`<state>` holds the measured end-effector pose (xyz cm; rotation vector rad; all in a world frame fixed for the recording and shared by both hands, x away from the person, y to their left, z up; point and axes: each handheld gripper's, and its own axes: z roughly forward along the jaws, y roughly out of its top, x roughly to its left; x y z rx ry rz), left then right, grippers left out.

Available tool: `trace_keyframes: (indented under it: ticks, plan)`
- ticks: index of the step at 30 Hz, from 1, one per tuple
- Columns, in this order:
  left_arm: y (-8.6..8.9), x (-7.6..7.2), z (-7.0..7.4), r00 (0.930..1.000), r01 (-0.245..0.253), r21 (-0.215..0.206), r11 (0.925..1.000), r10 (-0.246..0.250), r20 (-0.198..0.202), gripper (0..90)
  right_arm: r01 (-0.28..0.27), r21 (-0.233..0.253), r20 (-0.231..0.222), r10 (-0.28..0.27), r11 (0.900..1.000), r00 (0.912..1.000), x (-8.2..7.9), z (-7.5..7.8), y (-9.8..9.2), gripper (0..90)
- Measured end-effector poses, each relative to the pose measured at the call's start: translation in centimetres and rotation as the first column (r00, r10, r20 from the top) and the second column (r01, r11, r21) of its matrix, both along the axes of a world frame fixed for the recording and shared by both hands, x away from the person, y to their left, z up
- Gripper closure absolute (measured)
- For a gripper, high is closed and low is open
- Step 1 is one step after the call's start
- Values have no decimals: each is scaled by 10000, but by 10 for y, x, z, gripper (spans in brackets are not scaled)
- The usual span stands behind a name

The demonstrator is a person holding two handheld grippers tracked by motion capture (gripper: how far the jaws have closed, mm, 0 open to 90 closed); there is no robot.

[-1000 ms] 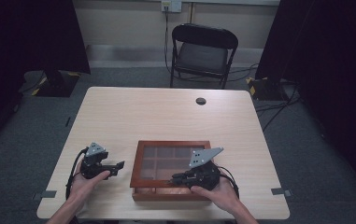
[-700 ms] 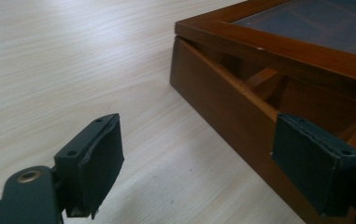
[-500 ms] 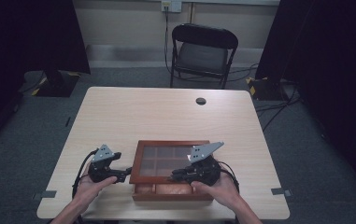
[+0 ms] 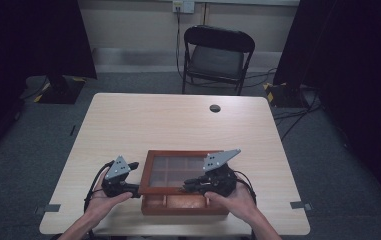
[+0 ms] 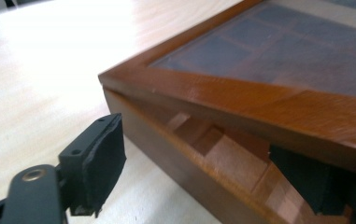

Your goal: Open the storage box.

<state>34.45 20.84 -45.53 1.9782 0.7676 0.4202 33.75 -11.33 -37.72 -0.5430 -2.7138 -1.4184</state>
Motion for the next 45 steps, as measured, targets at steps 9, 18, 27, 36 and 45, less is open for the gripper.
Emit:
trace_keyframes:
  ticks: [9, 18, 27, 36, 45]
  plan:
    - [-2, 2, 1, 9997, 253, -126, 9996, -254, -35, 198, 118, 121, 151, -120, 9999, 9998, -1, 1, -2, 800]
    - [-2, 3, 4, 9998, 217, -357, 9991, -218, -5, 208, 1212, 657, -9, -1214, 9905, 9926, 2, 3, -30, 515]
    - [-2, 7, 17, 9993, 352, -670, 9971, -342, 163, 216, 2205, 1266, 41, -2228, 9671, 9749, 1, 2, -62, 328]
    - [-3, 14, 27, 9995, 303, -983, 9947, -292, 125, 209, 2550, 1540, 627, -2670, 9546, 9617, -3, 6, -81, 247]
    - [-6, 20, 37, 9992, 407, -1178, 9922, -398, 93, 253, 3112, 1101, 1144, -3230, 9439, 9395, 0, 0, -85, 183]
